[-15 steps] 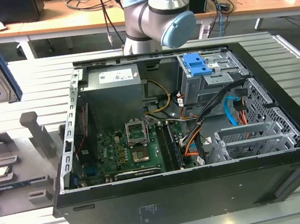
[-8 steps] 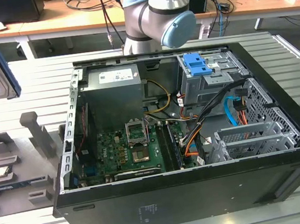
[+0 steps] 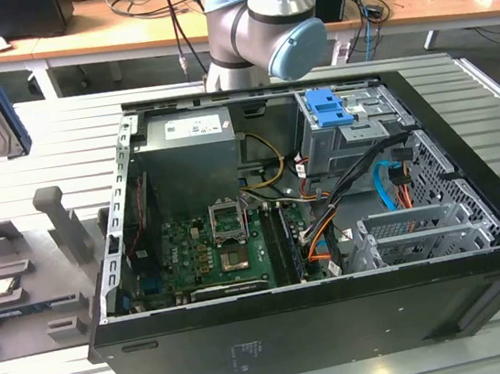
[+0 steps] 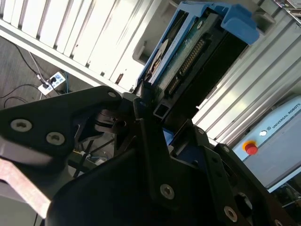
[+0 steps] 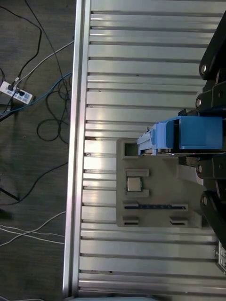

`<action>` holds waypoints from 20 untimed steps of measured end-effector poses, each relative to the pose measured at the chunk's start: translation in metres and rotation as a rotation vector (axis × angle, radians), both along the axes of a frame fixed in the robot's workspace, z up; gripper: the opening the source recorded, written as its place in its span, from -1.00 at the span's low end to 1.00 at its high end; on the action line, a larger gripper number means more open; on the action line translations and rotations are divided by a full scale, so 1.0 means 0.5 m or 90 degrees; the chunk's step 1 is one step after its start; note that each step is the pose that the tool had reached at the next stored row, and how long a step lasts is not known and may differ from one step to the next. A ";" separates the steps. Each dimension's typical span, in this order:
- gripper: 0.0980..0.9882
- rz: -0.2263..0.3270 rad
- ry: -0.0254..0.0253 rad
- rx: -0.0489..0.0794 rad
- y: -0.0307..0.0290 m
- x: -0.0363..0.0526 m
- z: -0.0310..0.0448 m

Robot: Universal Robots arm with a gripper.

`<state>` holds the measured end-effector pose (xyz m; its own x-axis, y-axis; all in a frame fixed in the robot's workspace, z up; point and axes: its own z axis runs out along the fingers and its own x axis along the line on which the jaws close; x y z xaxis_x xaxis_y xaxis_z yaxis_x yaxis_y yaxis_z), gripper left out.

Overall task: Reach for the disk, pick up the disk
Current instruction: 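Pick up the disk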

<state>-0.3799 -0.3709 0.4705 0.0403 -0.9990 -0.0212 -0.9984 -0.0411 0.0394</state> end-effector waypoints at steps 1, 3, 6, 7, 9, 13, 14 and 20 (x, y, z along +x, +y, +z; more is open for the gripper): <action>-0.39 0.000 0.0000 0.000 0.000 0.000 0.006; -0.39 0.000 0.0000 0.000 0.000 0.001 0.018; -0.39 0.000 0.0000 0.001 0.000 0.001 0.033; -0.39 0.000 0.0000 0.001 0.000 0.002 0.043; -0.39 0.000 0.0001 0.001 0.000 0.002 0.058; -0.39 0.000 -0.0001 0.002 0.000 0.002 0.062; -0.39 0.000 -0.0001 0.002 0.000 0.002 0.062; -0.39 0.000 0.0000 0.002 0.000 0.010 0.062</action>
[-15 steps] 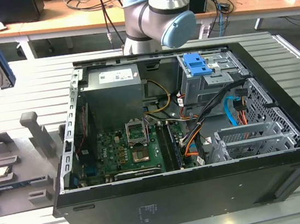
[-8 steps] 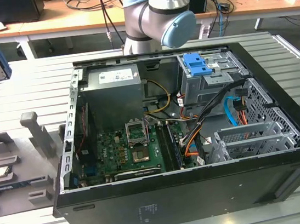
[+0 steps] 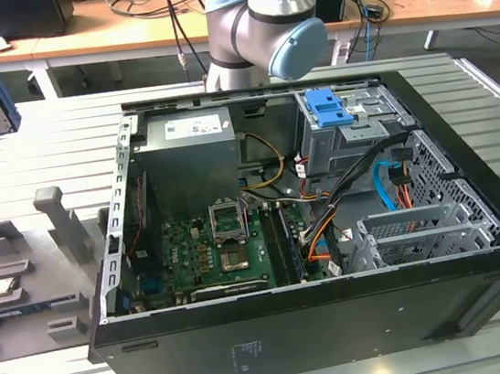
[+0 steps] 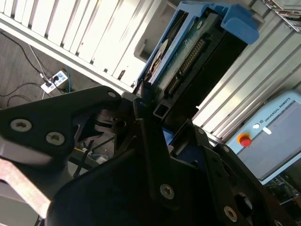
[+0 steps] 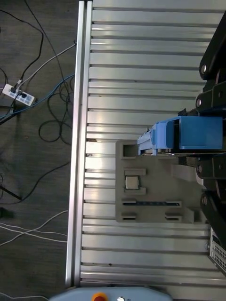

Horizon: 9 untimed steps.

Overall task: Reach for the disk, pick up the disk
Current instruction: 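Pick up the disk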

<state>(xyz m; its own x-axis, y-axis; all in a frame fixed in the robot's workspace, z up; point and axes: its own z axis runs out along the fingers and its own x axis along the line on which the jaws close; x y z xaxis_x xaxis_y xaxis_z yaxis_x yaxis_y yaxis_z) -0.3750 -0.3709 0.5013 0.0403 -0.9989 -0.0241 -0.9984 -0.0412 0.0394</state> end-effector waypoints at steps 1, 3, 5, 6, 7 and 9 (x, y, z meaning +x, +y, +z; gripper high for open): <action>-0.39 0.000 0.0000 0.000 0.000 0.004 0.000; -0.39 0.000 0.0000 0.000 0.000 0.014 0.000; -0.39 0.000 0.0001 0.000 0.000 0.028 0.000; -0.39 0.000 0.0001 0.000 0.000 0.039 0.000; -0.39 0.000 0.0003 0.000 0.000 0.045 0.000; -0.39 0.000 0.0004 0.000 0.000 0.061 0.000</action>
